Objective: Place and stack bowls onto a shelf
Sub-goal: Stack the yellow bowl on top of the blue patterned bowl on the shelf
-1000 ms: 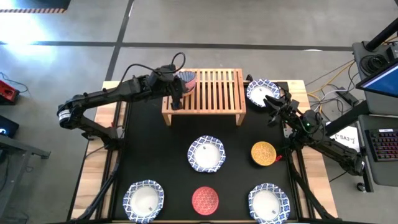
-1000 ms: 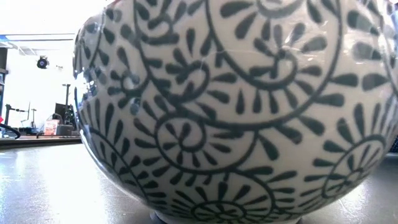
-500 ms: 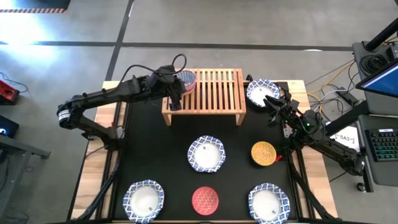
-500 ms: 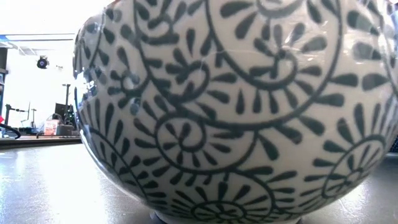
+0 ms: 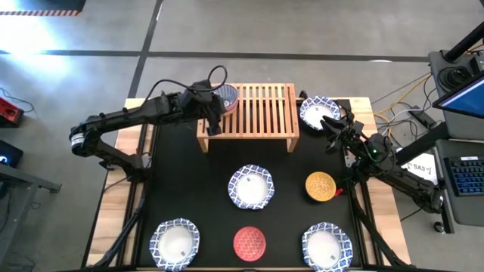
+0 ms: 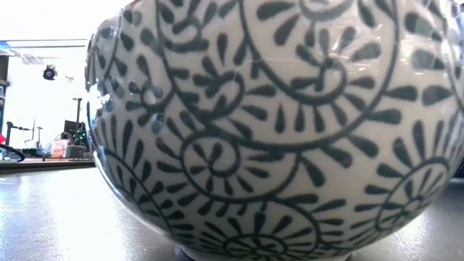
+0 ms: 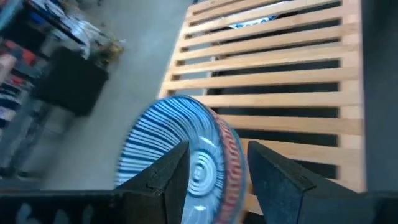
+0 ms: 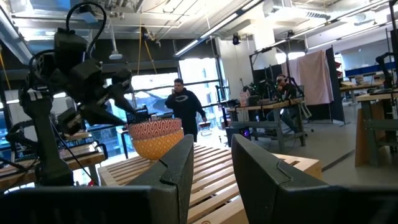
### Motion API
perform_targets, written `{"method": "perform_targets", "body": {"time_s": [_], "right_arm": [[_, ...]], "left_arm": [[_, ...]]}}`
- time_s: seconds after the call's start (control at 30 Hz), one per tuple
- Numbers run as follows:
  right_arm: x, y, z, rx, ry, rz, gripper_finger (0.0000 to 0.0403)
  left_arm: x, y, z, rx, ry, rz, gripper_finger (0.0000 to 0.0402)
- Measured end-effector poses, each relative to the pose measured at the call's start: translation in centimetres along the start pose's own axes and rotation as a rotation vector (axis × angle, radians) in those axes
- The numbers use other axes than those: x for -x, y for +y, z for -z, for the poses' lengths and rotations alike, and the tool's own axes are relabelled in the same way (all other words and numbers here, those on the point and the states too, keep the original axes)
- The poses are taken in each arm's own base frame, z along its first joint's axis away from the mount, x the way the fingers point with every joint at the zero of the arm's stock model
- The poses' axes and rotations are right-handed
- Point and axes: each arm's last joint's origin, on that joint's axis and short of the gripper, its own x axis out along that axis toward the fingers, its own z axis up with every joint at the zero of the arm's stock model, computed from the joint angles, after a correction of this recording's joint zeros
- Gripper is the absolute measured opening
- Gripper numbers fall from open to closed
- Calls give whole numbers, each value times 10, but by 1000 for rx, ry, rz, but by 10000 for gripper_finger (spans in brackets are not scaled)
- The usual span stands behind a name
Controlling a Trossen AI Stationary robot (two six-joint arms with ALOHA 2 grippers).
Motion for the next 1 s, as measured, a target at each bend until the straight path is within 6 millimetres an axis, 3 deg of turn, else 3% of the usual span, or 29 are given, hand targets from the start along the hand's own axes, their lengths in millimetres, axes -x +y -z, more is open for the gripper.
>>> {"method": "perform_targets", "body": {"time_s": [0.2, 0.33, 0.53, 0.67, 1.0], "right_arm": [[0, 0, 0, 0, 0, 0, 98], [0, 0, 0, 0, 0, 0, 98], [0, 0, 0, 0, 0, 0, 98], [0, 0, 0, 0, 0, 0, 98], [0, 0, 0, 0, -1, 0, 98]], "left_arm": [[15, -17, -8, 132, -74, 226, 135], [30, -35, -16, 115, -155, 378, 125], [41, -68, -17, 57, -209, 468, 119], [38, -86, -8, 45, -225, 501, 119], [35, -107, 23, 127, -214, 542, 119]]}}
